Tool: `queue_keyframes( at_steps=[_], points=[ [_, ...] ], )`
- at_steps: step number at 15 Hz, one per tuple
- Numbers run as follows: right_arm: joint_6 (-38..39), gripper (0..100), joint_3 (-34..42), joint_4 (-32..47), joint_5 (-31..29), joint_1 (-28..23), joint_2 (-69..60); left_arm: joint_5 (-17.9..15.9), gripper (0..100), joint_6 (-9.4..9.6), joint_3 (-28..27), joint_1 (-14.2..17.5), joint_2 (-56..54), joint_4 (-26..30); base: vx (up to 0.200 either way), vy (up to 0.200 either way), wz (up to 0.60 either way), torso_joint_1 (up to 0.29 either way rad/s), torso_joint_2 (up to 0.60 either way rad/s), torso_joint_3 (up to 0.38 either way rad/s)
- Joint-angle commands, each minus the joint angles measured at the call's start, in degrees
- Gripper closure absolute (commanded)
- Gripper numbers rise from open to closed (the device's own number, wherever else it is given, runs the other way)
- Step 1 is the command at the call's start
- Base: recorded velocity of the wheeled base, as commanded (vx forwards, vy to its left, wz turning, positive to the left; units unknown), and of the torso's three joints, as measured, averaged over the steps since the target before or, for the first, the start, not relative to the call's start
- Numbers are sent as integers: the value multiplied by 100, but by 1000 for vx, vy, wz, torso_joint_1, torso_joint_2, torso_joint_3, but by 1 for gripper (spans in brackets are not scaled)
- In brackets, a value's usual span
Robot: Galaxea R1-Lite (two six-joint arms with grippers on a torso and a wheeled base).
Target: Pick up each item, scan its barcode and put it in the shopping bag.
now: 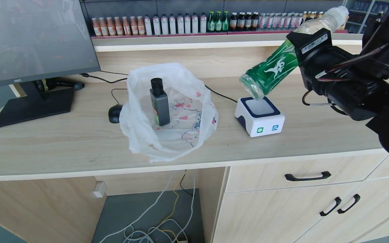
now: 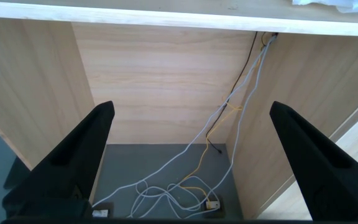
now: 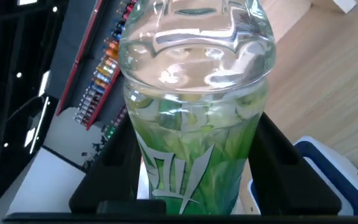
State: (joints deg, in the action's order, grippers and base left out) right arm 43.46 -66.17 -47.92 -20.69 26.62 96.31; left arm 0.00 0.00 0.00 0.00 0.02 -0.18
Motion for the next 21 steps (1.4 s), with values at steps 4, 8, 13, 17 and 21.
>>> queue_keyframes(
  at_steps=[4,8,13,17,21],
  points=[
    [-1753,100,245,-33,38,792,-613,0,0,0,0,0,-2,-8,0,0,0,0,0,0],
    [-4416,100,755,-1105,1102,827,-595,0,0,0,0,0,-2,1,0,0,0,0,0,0],
    [-5427,100,1968,-2723,1893,677,-305,0,0,0,0,0,-2,1,0,0,0,0,0,0],
    [-5541,100,2082,-3619,2174,660,46,0,0,-9,0,0,-2,-8,0,0,0,0,0,0],
    [-5506,100,2275,-4076,2051,660,187,0,0,-9,0,0,-2,-8,0,0,0,0,0,0]
  ],
)
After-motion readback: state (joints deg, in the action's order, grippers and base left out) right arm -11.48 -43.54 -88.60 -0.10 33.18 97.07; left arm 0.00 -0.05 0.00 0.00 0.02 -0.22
